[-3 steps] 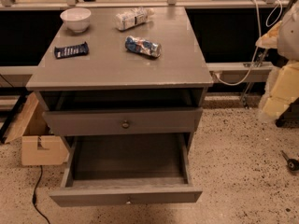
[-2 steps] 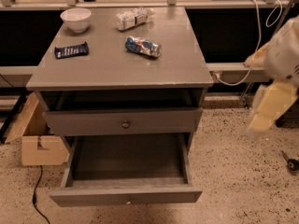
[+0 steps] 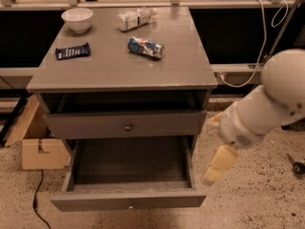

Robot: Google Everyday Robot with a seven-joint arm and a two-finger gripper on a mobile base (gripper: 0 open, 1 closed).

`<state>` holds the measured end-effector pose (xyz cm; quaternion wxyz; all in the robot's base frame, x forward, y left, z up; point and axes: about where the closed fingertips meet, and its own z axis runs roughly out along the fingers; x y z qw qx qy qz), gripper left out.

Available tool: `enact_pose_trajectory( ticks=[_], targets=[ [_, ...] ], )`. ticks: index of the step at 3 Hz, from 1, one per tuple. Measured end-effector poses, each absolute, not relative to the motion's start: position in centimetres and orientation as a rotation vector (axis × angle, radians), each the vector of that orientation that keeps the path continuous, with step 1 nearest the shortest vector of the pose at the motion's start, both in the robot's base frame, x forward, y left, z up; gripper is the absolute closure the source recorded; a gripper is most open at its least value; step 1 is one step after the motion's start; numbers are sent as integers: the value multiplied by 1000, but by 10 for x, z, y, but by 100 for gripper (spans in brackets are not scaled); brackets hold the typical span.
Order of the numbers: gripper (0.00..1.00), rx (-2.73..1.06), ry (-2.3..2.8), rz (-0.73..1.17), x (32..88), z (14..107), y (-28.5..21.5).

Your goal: Close middle drawer

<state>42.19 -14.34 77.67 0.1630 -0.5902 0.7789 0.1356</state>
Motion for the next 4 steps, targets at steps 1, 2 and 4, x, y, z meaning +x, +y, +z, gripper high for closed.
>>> enact_pose_trajectory(
  ticks=[1,2,4],
  targets=[
    [0,-1637,2231,548,415,696,-101],
    [0,-1638,2232,549,415,697,-101],
    [19,-1549,2375,575,413,616,-114]
  ],
)
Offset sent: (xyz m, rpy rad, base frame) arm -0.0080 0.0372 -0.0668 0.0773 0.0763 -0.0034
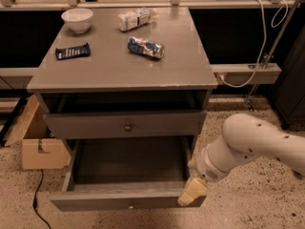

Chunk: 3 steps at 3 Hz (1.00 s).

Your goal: Close middle drawer

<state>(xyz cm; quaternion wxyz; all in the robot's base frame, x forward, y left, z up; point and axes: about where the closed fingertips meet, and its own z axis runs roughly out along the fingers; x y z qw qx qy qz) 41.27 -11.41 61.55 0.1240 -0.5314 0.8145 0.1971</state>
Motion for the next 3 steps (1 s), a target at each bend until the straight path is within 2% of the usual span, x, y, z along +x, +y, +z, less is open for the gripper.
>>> enact_pose_trajectory(
  ticks=[1,3],
  targets=[
    [50,-1441,2463,607,405,528,-132],
    [96,-1394,2471,662,392,434,-137]
  ],
)
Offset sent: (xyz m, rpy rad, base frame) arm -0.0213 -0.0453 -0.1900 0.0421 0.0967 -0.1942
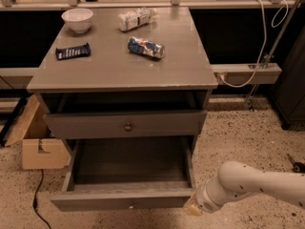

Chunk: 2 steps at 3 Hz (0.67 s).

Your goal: Close middle drawer

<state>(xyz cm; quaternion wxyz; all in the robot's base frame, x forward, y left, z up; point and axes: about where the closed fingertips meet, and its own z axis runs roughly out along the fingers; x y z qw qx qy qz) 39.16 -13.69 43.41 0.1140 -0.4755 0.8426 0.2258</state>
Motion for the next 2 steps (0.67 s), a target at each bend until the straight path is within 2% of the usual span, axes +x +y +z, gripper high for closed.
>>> enact_pose_trajectory(
  ticks=[1,2],
  targets=[
    [100,-1453,2411,653,393,404,-125],
    [100,-1512,2343,603,405,386,-114]
  ],
)
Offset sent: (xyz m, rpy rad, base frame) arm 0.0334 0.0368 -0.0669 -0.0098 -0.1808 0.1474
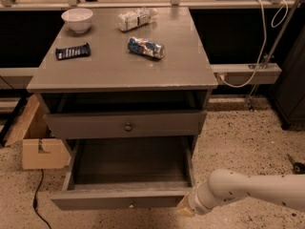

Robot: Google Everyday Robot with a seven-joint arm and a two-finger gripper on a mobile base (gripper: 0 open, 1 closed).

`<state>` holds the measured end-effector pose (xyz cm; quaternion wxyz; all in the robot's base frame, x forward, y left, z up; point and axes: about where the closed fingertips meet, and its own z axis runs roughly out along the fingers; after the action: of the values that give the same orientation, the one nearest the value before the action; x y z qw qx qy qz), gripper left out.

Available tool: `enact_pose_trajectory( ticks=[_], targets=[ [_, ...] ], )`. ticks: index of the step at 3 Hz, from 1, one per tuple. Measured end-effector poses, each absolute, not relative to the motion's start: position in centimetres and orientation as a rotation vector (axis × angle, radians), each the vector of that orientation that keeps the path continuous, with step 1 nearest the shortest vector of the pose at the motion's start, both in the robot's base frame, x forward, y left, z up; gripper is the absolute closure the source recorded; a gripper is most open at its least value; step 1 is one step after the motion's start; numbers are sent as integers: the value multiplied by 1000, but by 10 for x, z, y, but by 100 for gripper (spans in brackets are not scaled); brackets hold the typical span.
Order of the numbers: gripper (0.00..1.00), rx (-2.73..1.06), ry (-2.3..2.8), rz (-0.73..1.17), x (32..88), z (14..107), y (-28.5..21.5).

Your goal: Close middle drawer

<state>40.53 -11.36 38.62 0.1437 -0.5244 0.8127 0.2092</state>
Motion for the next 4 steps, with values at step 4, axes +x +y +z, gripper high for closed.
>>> enact_pose_trajectory(
  ticks=[4],
  targets=[
    [100,-1514,2230,449,448,385,-115]
  ],
)
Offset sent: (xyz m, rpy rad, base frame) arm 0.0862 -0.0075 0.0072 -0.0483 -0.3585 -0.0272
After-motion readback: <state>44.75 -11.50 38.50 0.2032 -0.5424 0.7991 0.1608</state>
